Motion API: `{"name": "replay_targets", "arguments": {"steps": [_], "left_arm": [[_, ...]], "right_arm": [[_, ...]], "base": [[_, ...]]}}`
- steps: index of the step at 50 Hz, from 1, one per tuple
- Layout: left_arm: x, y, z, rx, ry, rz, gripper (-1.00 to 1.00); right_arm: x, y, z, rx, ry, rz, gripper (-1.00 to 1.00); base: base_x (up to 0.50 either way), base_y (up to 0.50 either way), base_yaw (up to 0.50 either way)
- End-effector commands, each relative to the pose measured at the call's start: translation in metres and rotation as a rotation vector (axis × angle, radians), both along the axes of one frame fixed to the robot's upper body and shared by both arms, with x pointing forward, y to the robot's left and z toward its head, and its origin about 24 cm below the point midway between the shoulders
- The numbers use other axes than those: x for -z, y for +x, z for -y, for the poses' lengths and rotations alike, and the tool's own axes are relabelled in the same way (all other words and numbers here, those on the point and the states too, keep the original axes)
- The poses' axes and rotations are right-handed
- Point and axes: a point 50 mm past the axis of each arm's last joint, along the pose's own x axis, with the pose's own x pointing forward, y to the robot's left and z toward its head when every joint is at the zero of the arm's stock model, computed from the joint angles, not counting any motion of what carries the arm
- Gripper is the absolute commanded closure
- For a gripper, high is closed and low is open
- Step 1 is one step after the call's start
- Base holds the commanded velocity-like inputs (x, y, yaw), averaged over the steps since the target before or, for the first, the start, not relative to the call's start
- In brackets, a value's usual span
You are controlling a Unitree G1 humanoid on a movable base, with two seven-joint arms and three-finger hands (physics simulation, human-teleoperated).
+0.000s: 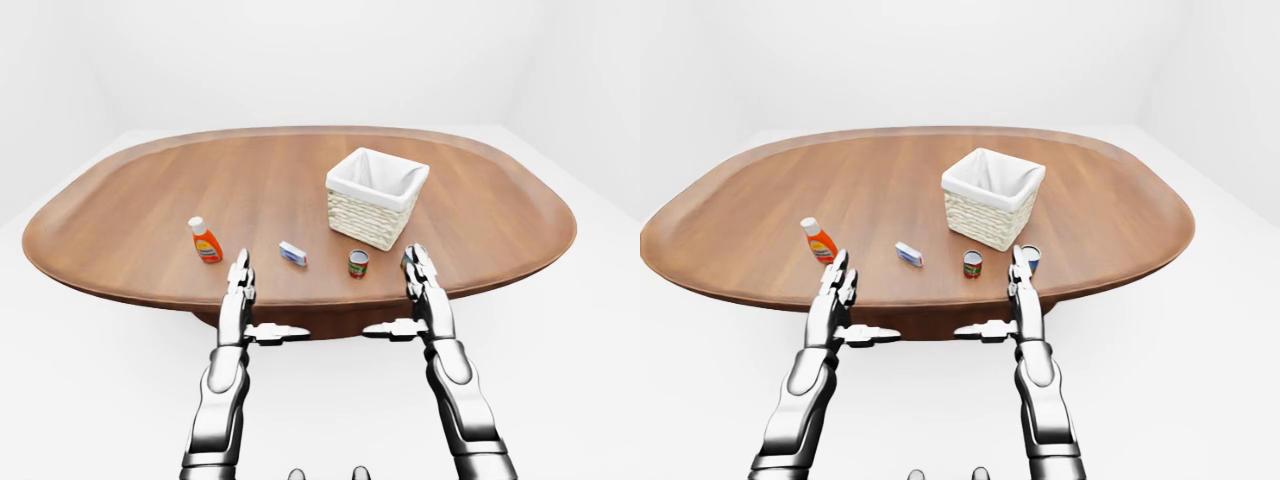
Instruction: Pick up the alphabet soup and the cream cheese box, and put them in the basket.
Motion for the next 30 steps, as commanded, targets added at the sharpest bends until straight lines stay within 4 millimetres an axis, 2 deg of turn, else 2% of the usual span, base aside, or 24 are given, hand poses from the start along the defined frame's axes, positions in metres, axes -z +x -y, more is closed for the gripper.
{"name": "replay_targets", "arguments": {"steps": [1,30], "left_arm": [[0.0016,0.0007,-0.007,0.001,0.001,0.0,-1.0],[0.0003,-0.0006,-0.0065,0.005,0.0,0.001,-1.0]], "right_arm": [[0.0015,0.0013,0.007,-0.001,0.001,0.0,-1.0],[0.0037,0.0021,0.004,-0.015,-0.017,-0.018,-1.0]], "base": [[0.0,0.0,0.0],[0.0,0.0,0.0]]}}
